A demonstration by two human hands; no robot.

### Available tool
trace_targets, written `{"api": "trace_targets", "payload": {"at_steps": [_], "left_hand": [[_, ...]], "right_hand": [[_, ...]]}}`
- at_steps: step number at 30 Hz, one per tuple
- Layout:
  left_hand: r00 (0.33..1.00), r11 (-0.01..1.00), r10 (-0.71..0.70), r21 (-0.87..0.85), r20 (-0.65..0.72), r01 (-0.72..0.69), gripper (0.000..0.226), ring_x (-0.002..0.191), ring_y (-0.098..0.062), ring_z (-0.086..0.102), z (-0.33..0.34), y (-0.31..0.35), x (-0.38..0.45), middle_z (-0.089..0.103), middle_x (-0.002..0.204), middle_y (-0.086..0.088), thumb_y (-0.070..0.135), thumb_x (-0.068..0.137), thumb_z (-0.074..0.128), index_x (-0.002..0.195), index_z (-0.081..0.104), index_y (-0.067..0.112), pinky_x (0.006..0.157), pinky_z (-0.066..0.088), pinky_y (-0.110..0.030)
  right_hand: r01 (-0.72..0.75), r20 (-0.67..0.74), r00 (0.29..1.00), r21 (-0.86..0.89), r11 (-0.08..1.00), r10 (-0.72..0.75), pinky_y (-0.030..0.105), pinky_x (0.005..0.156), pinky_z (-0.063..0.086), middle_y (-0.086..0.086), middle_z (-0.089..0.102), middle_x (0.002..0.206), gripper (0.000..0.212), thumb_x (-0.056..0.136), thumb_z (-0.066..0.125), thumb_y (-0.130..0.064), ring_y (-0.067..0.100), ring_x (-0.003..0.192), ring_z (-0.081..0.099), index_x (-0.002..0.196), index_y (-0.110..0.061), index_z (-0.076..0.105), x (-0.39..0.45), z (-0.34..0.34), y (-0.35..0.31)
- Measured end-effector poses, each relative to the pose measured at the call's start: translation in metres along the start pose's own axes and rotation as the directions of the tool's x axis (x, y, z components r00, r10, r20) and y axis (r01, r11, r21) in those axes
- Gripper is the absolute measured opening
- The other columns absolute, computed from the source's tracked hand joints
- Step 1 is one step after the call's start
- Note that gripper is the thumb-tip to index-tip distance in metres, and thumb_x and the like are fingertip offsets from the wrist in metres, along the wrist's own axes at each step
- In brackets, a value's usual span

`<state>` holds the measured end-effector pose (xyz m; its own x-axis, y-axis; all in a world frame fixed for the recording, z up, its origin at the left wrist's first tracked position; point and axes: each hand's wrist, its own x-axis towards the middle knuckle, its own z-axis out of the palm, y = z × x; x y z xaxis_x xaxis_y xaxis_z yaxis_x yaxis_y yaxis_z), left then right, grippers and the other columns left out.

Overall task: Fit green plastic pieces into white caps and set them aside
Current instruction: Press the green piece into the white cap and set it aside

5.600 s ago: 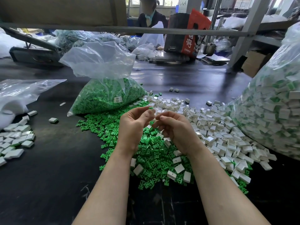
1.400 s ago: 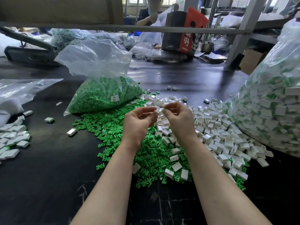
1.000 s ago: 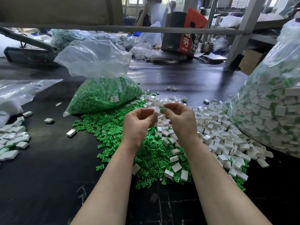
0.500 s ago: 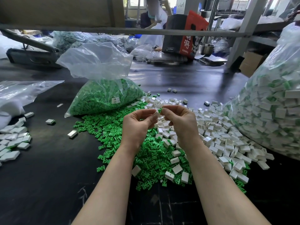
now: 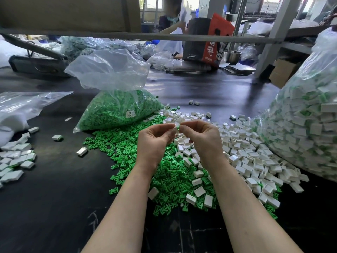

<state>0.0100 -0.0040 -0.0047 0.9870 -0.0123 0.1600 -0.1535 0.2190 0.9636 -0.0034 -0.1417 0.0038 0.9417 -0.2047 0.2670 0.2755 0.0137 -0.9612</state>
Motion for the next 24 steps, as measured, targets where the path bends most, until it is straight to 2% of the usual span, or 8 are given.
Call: {"api": "trace_targets", "payload": {"at_steps": [8, 11, 13, 17, 24], "left_hand": [[0.999, 0.998, 0.036, 0.058, -0.005, -0.036, 0.013, 0.071, -0.008, 0.071, 0.0016, -0.0005, 0.0000, 0.076, 0.078, -0.002, 0.002, 0.081, 0.075, 0.094, 0.073, 0.001, 0.066, 0.053, -0.015], [0.999, 0.995, 0.043, 0.090, -0.010, -0.042, 0.014, 0.072, -0.010, 0.072, 0.0003, -0.0016, 0.0005, 0.076, 0.079, -0.003, 0.003, 0.081, 0.075, 0.095, 0.073, 0.001, 0.066, 0.054, -0.016], [0.999, 0.993, 0.043, 0.111, -0.022, -0.040, 0.012, 0.070, -0.009, 0.071, -0.0014, -0.0022, 0.0004, 0.076, 0.077, -0.003, 0.004, 0.081, 0.075, 0.093, 0.073, 0.002, 0.065, 0.053, -0.017], [0.998, 0.985, 0.052, 0.164, -0.018, -0.048, 0.009, 0.065, -0.007, 0.069, -0.0025, -0.0028, -0.0001, 0.075, 0.074, -0.001, 0.002, 0.082, 0.075, 0.090, 0.074, 0.005, 0.063, 0.053, -0.016], [0.996, 0.965, 0.087, 0.248, 0.018, -0.089, 0.011, 0.071, -0.015, 0.071, -0.0043, -0.0033, -0.0009, 0.075, 0.076, -0.001, 0.004, 0.082, 0.075, 0.083, 0.074, 0.015, 0.068, 0.056, -0.022]], "right_hand": [[0.009, 0.014, 1.000, -0.123, 0.992, -0.008, 0.011, 0.059, 0.048, -0.007, 0.073, 0.074, 0.009, 0.086, 0.073, -0.010, -0.002, 0.065, 0.066, 0.085, -0.019, 0.072, -0.0008, -0.0002, 0.0012], [-0.012, 0.029, 0.999, -0.173, 0.985, 0.017, 0.011, 0.057, 0.047, -0.001, 0.073, 0.075, 0.002, 0.086, 0.073, -0.013, -0.001, 0.062, 0.064, 0.085, -0.015, 0.073, -0.0001, 0.0008, 0.0031], [-0.043, 0.039, 0.998, -0.167, 0.985, 0.050, 0.012, 0.055, 0.046, 0.003, 0.074, 0.075, 0.003, 0.086, 0.074, -0.015, 0.001, 0.061, 0.064, 0.083, -0.013, 0.073, 0.0001, 0.0004, 0.0030], [-0.079, 0.064, 0.994, -0.134, 0.988, 0.089, 0.013, 0.053, 0.045, 0.000, 0.073, 0.069, 0.009, 0.085, 0.074, -0.012, 0.002, 0.057, 0.063, 0.077, -0.014, 0.073, -0.0010, -0.0008, 0.0017], [-0.098, 0.097, 0.989, -0.109, 0.989, 0.108, 0.013, 0.054, 0.045, -0.001, 0.071, 0.066, 0.011, 0.085, 0.073, -0.007, 0.003, 0.057, 0.063, 0.075, -0.012, 0.072, -0.0033, -0.0021, -0.0020]]}}
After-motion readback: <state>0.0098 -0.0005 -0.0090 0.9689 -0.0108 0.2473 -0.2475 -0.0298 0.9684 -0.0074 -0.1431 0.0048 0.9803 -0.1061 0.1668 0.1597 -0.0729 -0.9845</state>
